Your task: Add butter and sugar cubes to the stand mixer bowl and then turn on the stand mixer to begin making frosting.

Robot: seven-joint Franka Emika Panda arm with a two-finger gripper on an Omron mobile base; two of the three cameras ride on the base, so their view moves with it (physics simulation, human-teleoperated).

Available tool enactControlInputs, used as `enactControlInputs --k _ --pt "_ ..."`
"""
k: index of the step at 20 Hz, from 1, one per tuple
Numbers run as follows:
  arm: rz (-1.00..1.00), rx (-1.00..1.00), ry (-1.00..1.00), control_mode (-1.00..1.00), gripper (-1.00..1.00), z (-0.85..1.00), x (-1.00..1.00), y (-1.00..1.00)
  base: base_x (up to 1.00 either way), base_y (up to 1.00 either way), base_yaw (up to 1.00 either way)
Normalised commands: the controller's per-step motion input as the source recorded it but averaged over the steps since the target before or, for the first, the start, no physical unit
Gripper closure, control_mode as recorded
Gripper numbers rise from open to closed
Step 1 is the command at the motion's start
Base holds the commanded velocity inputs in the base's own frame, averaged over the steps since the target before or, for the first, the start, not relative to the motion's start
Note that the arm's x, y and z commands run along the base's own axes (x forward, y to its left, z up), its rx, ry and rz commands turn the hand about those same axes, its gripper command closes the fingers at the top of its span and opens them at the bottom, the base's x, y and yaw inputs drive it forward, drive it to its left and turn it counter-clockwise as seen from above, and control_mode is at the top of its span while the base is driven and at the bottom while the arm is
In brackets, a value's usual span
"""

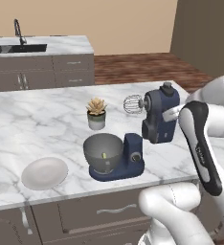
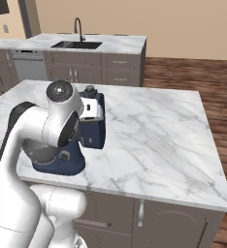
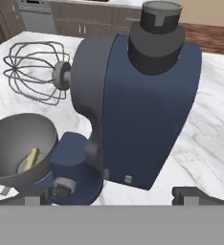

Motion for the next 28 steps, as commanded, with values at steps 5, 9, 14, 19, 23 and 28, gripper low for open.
enactControlInputs --k 5,9,14,19,23,28 --pt "0.08 0.07 -0.09 -1.00 -1.00 0.00 0.00 -0.51 0.00 0.00 0.00" --pt "0.07 0.07 -0.10 -1.00 -1.00 0.00 0.00 -0.58 0.00 0.00 0.00" --pt "0.14 0.12 -0.01 -1.00 -1.00 0.21 0.00 -0.54 0.00 0.00 0.00" --pt "0.19 0.11 -0.02 -1.00 -1.00 0.14 0.03 -0.34 0.00 0.00 0.00" --pt "0.22 0.02 -0.09 -1.00 -1.00 0.01 0.03 0.00 0.00 0.00 0.00" --pt "0.23 0.05 -0.11 -1.00 -1.00 0.00 0.27 0.00 0.00 0.00 0.00"
